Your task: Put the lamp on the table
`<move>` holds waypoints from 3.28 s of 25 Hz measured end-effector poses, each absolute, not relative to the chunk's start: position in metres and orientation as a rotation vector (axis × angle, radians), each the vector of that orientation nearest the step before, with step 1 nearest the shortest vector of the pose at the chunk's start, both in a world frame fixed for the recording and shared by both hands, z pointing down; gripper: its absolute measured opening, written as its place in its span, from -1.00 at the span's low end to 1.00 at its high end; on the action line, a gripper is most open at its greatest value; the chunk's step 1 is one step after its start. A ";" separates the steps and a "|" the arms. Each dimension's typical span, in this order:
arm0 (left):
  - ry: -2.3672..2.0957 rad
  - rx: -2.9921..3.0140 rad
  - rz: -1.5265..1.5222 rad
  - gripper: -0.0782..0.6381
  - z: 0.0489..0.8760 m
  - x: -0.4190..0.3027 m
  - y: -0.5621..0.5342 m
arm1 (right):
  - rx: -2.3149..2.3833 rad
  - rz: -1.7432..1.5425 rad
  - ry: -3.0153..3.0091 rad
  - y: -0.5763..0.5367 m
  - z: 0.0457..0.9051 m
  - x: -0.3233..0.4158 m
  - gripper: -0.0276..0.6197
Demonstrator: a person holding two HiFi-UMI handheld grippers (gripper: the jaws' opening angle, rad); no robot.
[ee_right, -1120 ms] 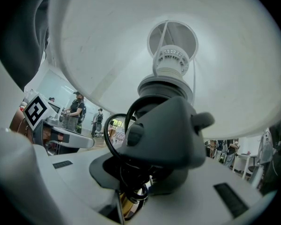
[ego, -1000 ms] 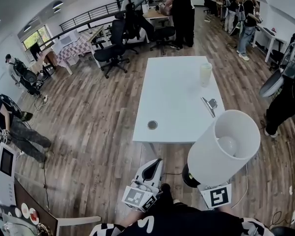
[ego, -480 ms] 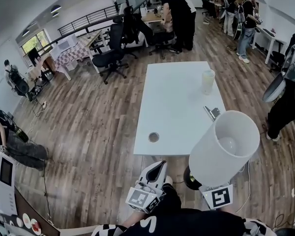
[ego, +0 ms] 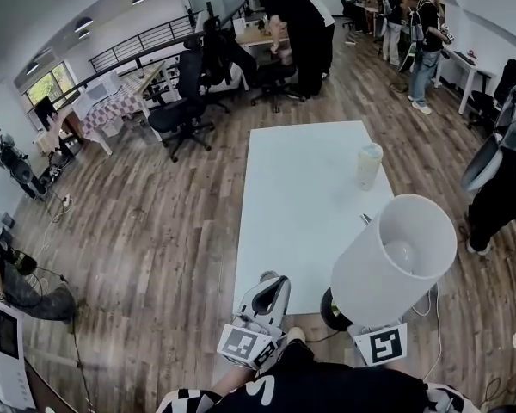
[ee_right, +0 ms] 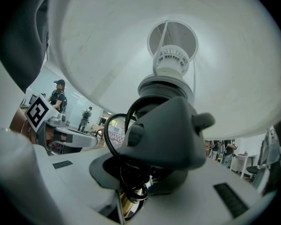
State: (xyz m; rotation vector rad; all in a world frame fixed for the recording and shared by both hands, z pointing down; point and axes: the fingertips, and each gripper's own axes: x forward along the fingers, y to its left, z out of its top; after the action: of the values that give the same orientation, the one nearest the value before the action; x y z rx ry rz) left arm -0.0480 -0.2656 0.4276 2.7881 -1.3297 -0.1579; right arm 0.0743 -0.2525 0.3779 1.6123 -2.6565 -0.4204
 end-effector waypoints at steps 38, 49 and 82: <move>-1.408 2.664 -0.030 -0.77 0.461 -0.110 -0.419 | 1.526 -0.376 -2.655 -0.476 0.412 0.020 -0.60; -1.447 2.592 0.050 -0.77 0.484 -0.132 -0.427 | 1.492 -0.386 -2.635 -0.527 0.452 0.002 -0.60; -1.410 2.625 0.038 -0.77 0.487 -0.128 -0.421 | 1.447 -0.430 -2.556 -0.524 0.500 -0.014 -0.60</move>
State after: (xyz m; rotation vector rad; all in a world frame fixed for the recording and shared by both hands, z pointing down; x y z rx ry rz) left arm -0.1281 -0.4208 0.4869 2.6255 -1.4098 0.0380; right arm -0.0142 -0.5245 0.4998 1.4468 -2.5556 -0.4304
